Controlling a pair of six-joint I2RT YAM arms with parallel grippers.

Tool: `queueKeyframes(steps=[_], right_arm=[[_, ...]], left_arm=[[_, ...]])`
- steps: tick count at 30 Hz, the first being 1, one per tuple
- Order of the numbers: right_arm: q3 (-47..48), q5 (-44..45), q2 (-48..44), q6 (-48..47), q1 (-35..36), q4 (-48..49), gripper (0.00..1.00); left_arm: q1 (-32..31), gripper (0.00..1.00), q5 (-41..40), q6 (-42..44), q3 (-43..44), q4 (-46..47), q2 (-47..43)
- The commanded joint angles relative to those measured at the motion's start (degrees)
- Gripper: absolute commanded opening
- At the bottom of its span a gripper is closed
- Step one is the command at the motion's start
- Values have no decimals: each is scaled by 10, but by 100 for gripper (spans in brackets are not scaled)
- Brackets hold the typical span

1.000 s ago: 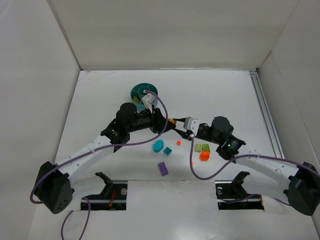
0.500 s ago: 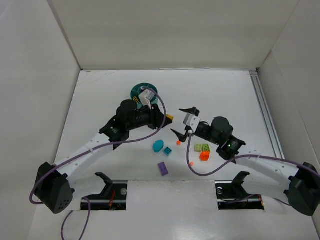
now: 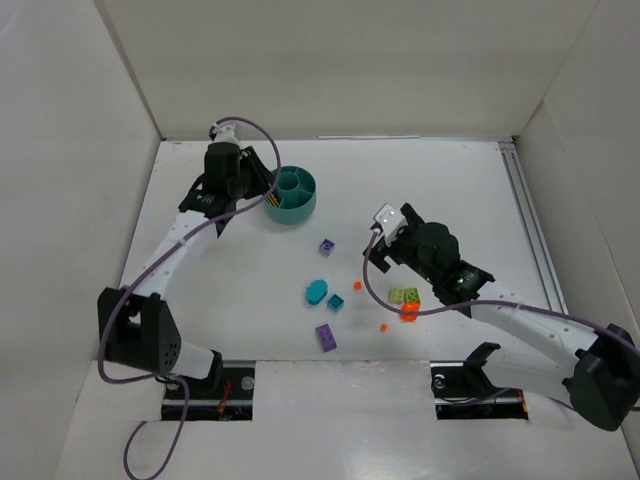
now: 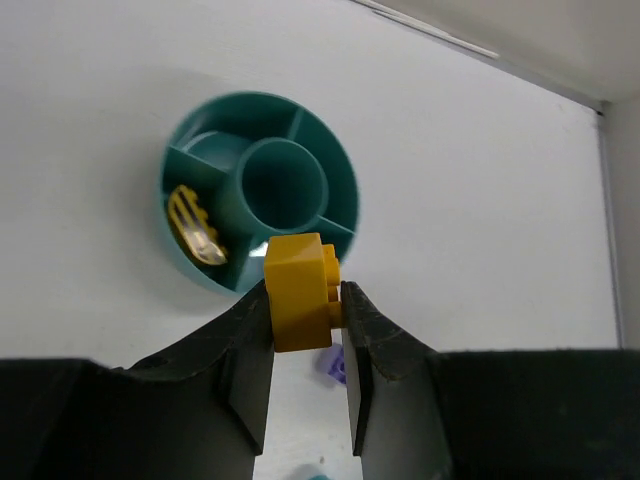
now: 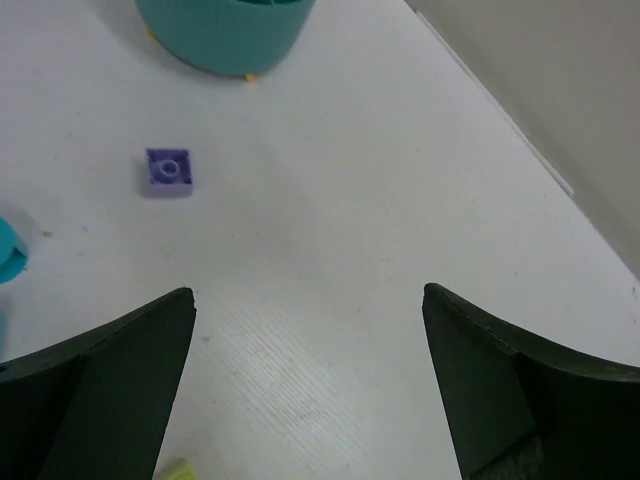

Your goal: Sort the legos into containers by color

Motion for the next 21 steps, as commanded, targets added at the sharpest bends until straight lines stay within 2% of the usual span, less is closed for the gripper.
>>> queueKeyframes(steps=[1, 7, 10, 19, 21], right_arm=[[33, 25, 9, 27, -38, -33, 100], [39, -72, 49, 38, -138, -33, 100], [44, -109, 65, 44, -162, -33, 100], [44, -128, 87, 44, -204, -33, 100], [44, -128, 87, 44, -204, -33, 100]], left_arm=[[17, 0, -40, 3, 69, -44, 58], [28, 0, -61, 10, 149, -72, 156], [28, 0, -69, 10, 170, -77, 192], [28, 0, -80, -6, 205, -101, 235], [28, 3, -80, -11, 205, -101, 241]])
